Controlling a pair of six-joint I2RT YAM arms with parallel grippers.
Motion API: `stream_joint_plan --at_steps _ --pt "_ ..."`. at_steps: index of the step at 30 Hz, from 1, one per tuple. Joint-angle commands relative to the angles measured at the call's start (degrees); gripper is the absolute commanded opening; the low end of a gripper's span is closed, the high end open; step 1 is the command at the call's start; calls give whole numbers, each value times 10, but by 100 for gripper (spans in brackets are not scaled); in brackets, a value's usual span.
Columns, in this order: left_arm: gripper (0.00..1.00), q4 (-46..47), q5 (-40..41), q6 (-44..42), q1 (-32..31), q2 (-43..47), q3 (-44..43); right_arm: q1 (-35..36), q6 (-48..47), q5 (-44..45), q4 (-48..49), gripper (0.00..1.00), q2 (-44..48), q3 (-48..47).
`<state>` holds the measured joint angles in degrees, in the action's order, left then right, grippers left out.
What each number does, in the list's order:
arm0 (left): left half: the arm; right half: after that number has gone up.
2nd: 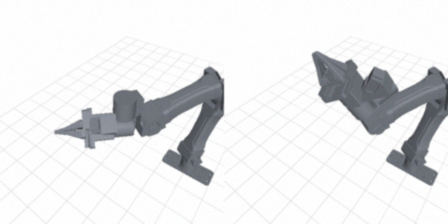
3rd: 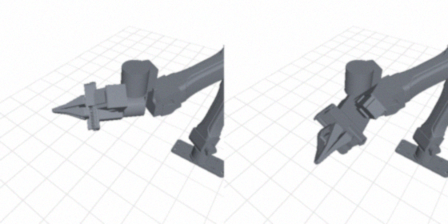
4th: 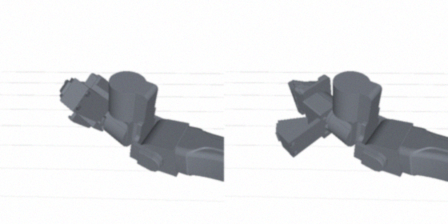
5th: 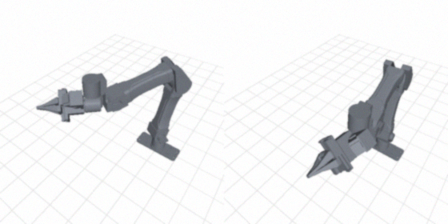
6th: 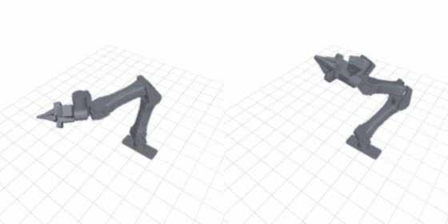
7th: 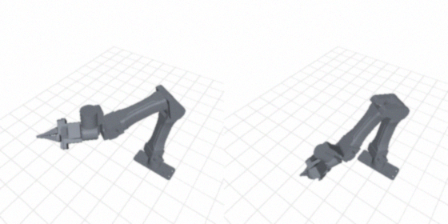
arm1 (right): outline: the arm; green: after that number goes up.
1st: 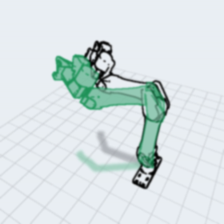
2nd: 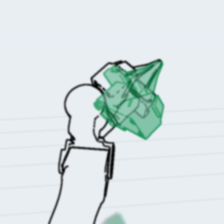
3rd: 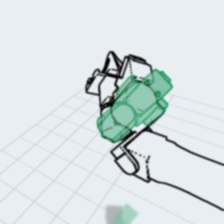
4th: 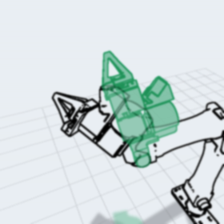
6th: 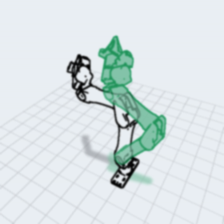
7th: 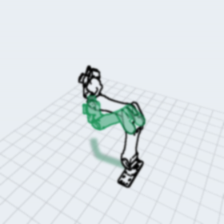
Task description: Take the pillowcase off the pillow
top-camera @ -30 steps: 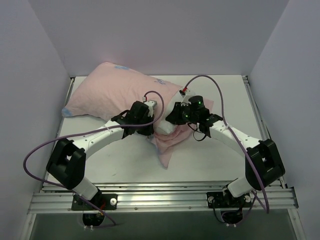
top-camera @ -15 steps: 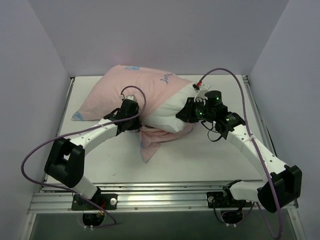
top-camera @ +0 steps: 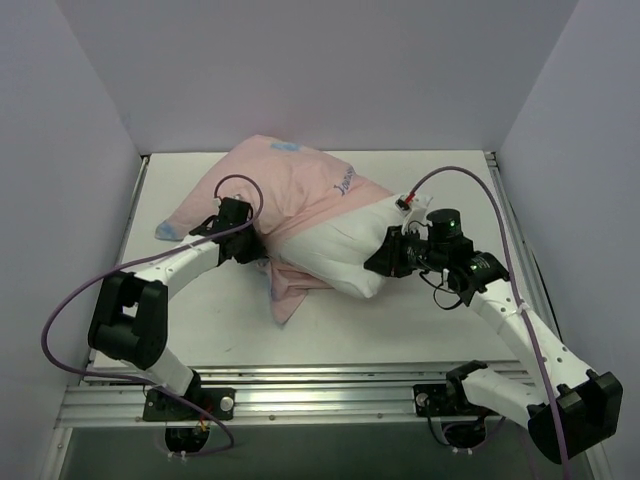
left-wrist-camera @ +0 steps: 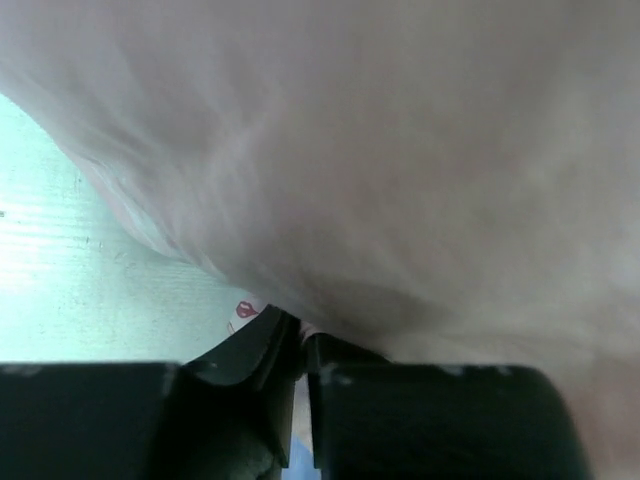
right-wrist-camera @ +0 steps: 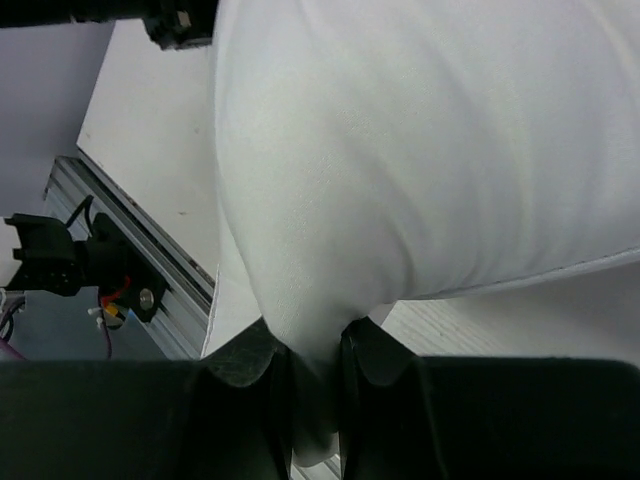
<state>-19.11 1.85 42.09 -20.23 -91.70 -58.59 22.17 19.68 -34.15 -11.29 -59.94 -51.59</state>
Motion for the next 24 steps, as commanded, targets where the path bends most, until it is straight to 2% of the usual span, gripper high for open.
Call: stream_joint_plan --at_steps 1,2,4,5,9,13,17,18,21,24 --pt "17 -20 7 -41 16 1 6 -13 -18 -24 15 0 32 35" --pt "26 -16 1 -72 7 26 4 -13 -17 -16 19 0 31 64" --pt "39 -8 -11 -111 -24 56 0 -14 -14 -7 28 0 26 87" --pt "53 9 -21 -131 -35 87 -8 -13 -10 -6 33 0 26 97" --pt "82 36 -57 -233 -74 122 -69 -14 -5 22 54 0 14 138" --pt "86 41 -47 -291 -115 75 -180 -13 -6 32 65 0 1 148" --pt "87 21 -36 -319 -145 -55 -319 -13 -8 51 62 0 -8 136" --pt "87 10 -33 -331 -151 -79 -384 -13 -8 59 57 0 -7 133" --pt "87 -29 -25 -357 -176 -170 -496 -13 -8 83 61 0 -5 128" --pt "87 -69 -33 -368 -187 -246 -570 -13 7 94 74 0 -11 134"
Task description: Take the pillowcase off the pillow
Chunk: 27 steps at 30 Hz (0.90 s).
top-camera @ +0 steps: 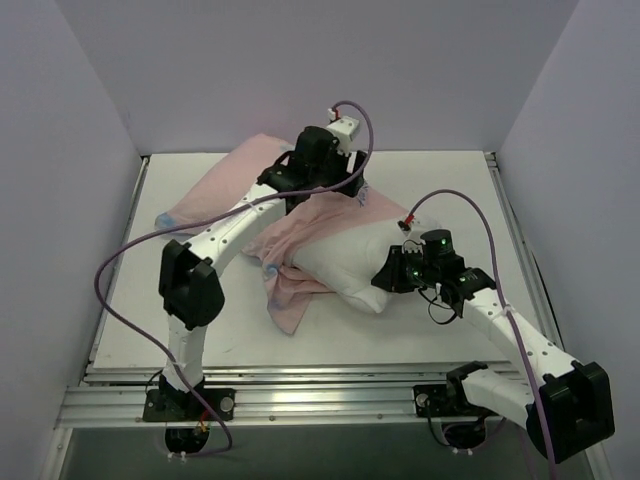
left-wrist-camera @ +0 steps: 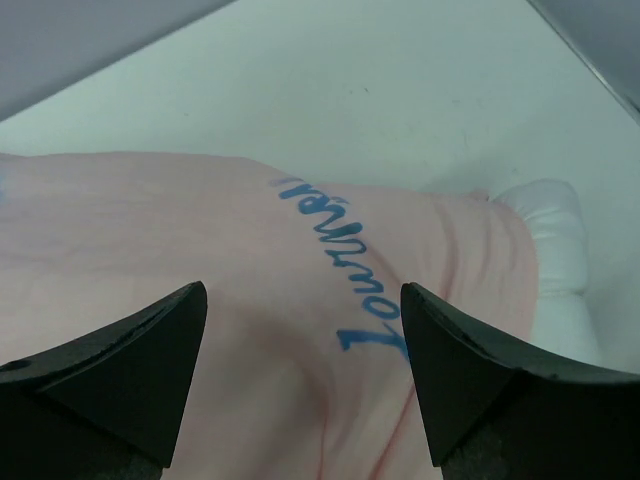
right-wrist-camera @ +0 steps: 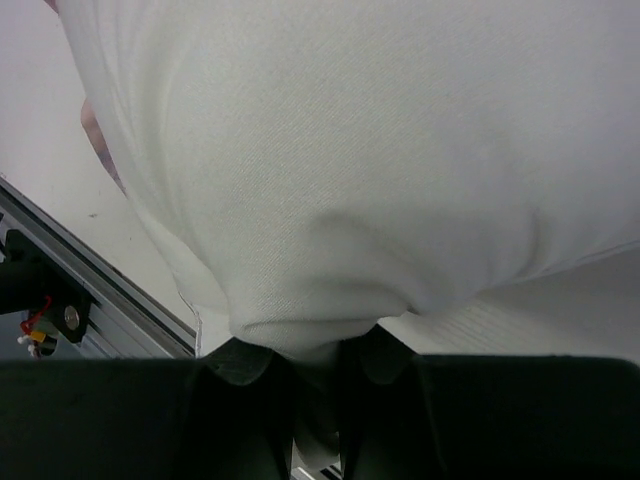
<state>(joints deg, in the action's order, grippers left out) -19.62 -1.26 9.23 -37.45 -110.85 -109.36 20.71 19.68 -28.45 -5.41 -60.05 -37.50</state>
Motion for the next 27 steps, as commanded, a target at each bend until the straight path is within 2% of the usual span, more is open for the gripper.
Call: stream_joint_plan --at_steps 1,2,7,11,12,15,16,19,27 --pt "87 -79 -13 -40 -17 -84 -100 1 12 38 18 0 -13 -5" --pt "87 -99 -20 -47 -26 -109 -143 4 14 45 23 0 -17 -6" --pt "86 -119 -17 -54 -39 -156 -182 6 11 64 24 0 -28 -13" --pt "76 -111 7 -36 -39 -182 -190 8 13 66 23 0 -35 -16" --pt "65 -111 30 -31 -39 -185 -193 9 12 67 20 0 -35 -17" --pt "39 -106 53 -20 -36 -198 -192 10 4 78 3 0 -30 -23" --pt "23 -105 56 -19 -34 -200 -192 10 4 81 -1 0 -27 -24" --pt "3 -108 57 -19 -29 -206 -190 10 4 88 -11 0 -10 -27" --pt "2 -112 79 -2 2 -188 -162 9 17 113 -42 0 28 -33"
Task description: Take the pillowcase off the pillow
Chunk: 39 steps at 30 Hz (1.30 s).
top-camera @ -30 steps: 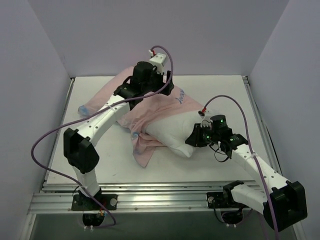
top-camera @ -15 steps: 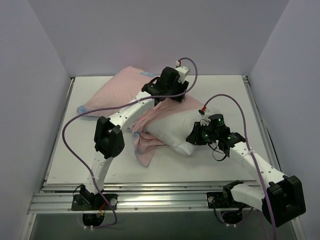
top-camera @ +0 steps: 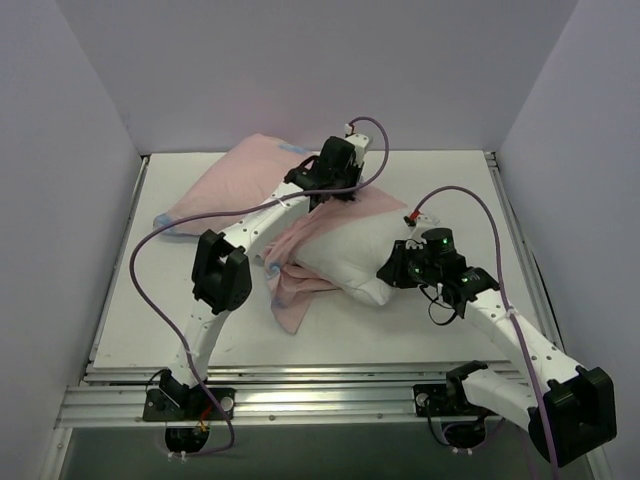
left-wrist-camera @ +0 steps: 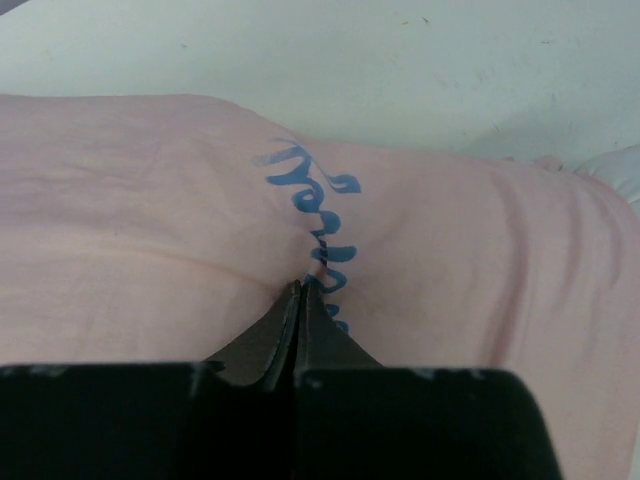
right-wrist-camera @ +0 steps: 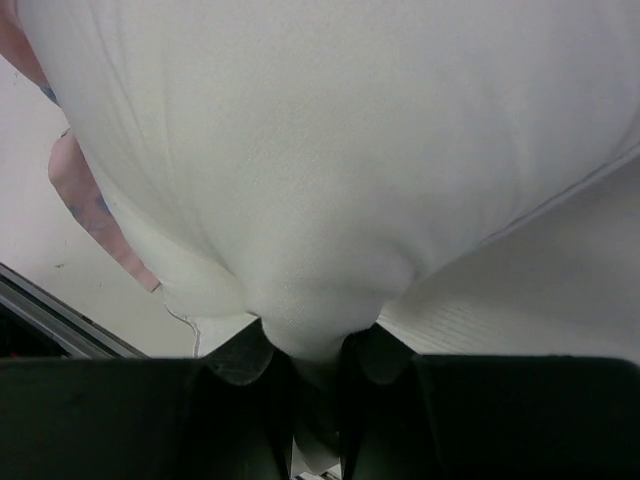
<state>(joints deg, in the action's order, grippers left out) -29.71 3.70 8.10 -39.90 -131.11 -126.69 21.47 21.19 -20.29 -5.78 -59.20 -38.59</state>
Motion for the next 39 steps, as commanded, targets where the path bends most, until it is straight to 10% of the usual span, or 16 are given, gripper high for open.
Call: stream_joint_plan --at_steps 1,11,21,34,39 --pt "2 -11 39 10 36 19 17 1 3 45 -42 0 23 -23" --pt "2 -7 153 69 168 117 158 -4 42 115 -92 0 78 -37" --pt "2 -59 218 90 256 105 114 -6 68 150 -150 0 136 -59" --pt "2 -69 142 56 229 17 -50 -4 61 30 -116 0 125 -45" --pt "2 -32 89 22 186 19 -66 8 33 16 -103 20 88 -78"
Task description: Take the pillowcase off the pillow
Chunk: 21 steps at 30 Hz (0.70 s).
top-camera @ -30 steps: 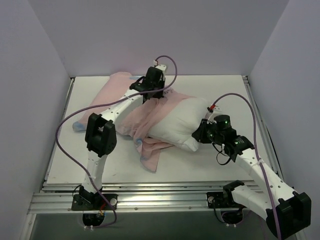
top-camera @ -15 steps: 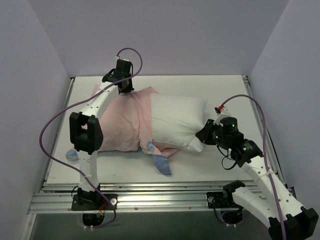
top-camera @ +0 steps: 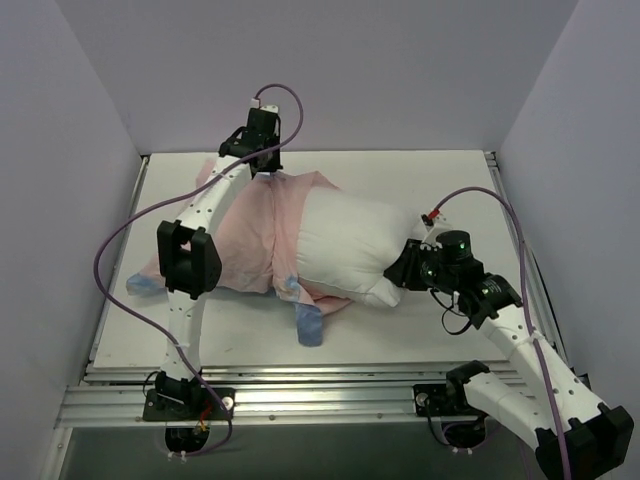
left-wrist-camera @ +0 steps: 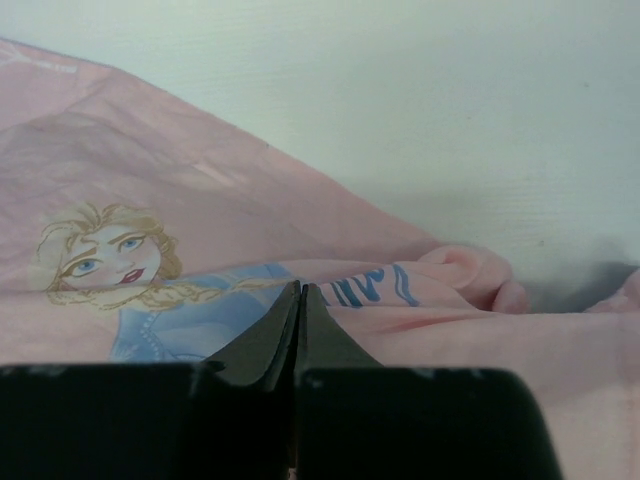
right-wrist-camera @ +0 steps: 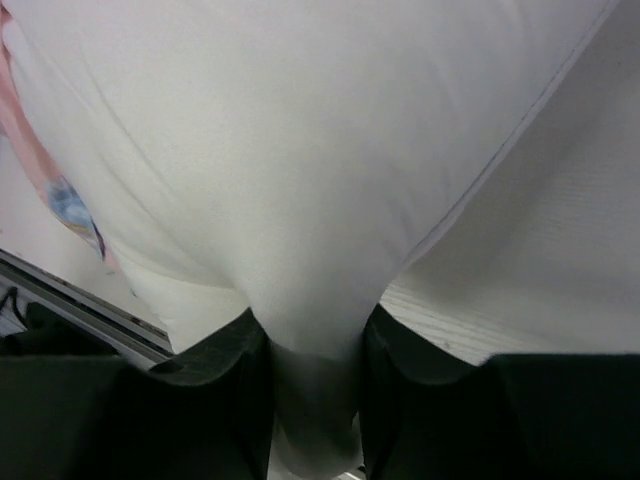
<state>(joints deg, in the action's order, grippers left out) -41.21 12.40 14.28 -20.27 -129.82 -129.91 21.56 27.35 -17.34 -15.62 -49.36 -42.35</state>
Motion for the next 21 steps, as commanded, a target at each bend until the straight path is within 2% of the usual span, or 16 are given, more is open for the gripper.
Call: stream_joint_plan --at_steps 1,3,4,7,8,10,11,14,17,20,21 --pt "5 89 -16 -40 -14 18 -24 9 -38 -11 -9 30 -18 -49" --pt "11 102 -28 -38 -27 32 -12 16 -66 12 -28 42 -40 -77" --pt "14 103 -33 -37 -29 51 -2 25 -76 27 -37 52 -47 -89" --pt "25 104 -45 -22 -36 96 31 51 -115 90 -84 65 -85 -146" --pt "36 100 -52 -9 -38 122 41 59 -131 119 -91 70 -92 -174" --pt "50 88 -59 10 -39 148 60 80 -145 139 -100 75 -112 -199" --pt "64 75 -63 27 -39 161 82 84 -152 144 -102 77 -120 -211" --pt "87 45 -56 54 -41 223 141 91 -171 163 -106 83 -146 -257" --pt "96 6 -27 79 -42 291 193 97 -190 161 -86 85 -167 -280" --pt "97 -22 5 108 -40 360 288 111 -221 131 -67 89 -197 -295" --pt "97 -24 7 117 -38 393 343 118 -228 128 -65 90 -205 -298"
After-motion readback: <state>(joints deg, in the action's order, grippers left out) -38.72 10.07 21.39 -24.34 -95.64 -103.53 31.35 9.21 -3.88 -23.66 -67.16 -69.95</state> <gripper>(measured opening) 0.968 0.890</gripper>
